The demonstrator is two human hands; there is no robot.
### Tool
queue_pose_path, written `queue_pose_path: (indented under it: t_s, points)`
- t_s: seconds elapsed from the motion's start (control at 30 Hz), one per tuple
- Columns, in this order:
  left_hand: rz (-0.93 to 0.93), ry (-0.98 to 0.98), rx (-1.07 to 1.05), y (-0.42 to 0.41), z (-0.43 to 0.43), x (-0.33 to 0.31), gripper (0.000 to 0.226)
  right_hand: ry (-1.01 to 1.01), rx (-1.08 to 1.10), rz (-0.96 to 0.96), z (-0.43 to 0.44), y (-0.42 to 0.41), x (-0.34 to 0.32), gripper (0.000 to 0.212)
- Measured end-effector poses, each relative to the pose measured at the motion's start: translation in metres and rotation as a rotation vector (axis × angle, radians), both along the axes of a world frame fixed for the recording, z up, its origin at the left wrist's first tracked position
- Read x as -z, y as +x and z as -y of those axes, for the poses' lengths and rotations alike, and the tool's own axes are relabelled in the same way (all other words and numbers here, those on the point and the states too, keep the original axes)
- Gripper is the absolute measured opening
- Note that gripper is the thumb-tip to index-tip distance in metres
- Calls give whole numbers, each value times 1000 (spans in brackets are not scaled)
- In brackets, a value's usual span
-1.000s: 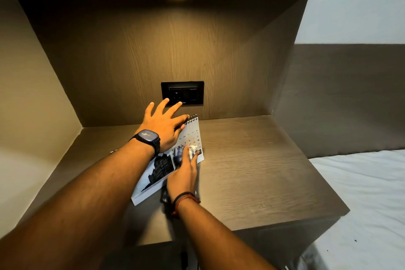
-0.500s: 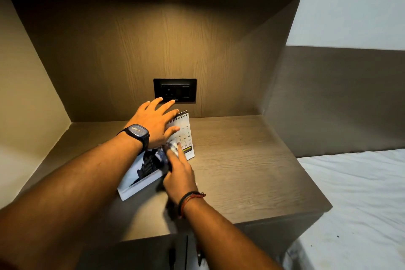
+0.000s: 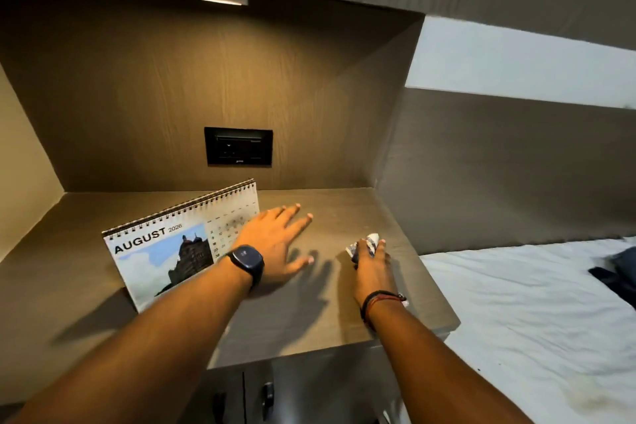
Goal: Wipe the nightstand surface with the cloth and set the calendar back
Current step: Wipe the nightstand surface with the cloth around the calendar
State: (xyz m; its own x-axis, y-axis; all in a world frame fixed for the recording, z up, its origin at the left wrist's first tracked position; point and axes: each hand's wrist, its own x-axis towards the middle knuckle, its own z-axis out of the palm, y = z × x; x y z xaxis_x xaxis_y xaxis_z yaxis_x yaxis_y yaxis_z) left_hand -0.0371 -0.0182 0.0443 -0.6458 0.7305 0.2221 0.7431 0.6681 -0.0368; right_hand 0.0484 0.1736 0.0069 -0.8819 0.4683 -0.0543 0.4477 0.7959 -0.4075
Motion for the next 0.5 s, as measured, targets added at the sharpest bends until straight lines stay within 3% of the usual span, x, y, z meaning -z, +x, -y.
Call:
queue_pose_path:
  t_s: [0.17, 0.5]
  points:
    - [200, -117, -51, 22, -24, 59, 91, 152, -159, 49, -7, 8, 17, 54]
    - [253, -84, -114, 24, -27, 92, 98, 259, -157, -11, -10, 10, 41, 64]
